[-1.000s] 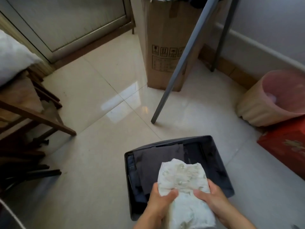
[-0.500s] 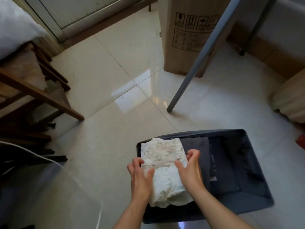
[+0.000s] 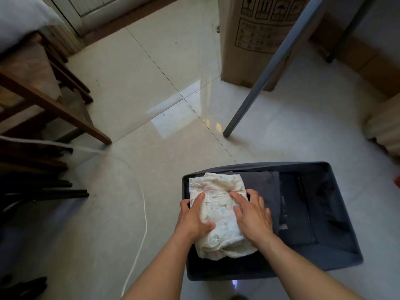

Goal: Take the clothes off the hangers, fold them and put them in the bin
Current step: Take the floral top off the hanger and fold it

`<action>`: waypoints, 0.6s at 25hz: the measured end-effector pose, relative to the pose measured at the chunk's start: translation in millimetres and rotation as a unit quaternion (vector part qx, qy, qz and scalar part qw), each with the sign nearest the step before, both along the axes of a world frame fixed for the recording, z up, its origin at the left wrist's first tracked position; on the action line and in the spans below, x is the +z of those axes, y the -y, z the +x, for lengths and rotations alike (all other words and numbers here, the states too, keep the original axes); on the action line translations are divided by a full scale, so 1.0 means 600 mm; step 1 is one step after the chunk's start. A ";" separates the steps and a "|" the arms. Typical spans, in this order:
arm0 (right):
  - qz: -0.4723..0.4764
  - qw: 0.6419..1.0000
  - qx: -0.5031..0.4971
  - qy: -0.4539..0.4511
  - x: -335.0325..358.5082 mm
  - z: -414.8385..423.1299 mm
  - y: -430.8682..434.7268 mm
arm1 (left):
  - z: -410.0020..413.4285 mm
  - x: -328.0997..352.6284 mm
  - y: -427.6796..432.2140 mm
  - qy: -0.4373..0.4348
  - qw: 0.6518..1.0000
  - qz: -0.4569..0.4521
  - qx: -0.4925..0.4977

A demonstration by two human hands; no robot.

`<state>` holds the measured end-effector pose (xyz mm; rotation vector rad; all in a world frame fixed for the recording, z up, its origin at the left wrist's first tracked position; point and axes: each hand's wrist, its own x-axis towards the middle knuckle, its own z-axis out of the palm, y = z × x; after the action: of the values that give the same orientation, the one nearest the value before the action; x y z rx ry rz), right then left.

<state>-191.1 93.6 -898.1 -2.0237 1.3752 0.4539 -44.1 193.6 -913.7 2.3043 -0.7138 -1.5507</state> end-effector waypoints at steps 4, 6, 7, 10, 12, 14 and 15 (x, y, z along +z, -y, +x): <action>0.013 1.000 0.000 0.001 0.056 0.002 0.003 | 0.001 0.044 0.005 -0.007 0.999 0.020 0.033; 0.006 1.000 -0.010 -0.007 0.091 0.000 0.003 | -0.002 0.079 0.010 -0.007 0.999 0.018 0.050; 0.006 1.000 -0.021 -0.013 0.111 -0.002 0.003 | -0.005 0.100 0.013 -0.005 0.998 0.015 0.056; 0.015 0.999 -0.050 -0.010 0.173 -0.005 0.003 | -0.015 0.167 0.028 -0.007 0.996 -0.008 0.090; 0.015 0.997 -0.074 0.005 0.221 -0.004 0.004 | -0.022 0.216 0.038 -0.024 0.990 -0.031 0.135; 0.018 0.992 -0.124 0.025 0.271 -0.007 0.004 | -0.032 0.274 0.046 -0.065 0.975 -0.045 0.208; 0.028 0.986 -0.160 0.048 0.301 -0.010 0.002 | -0.037 0.312 0.049 -0.095 0.963 -0.051 0.248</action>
<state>-197.3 92.1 -717.7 -1.7151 1.5726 0.2455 -66.5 164.3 -726.5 2.0151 -0.1439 -1.4259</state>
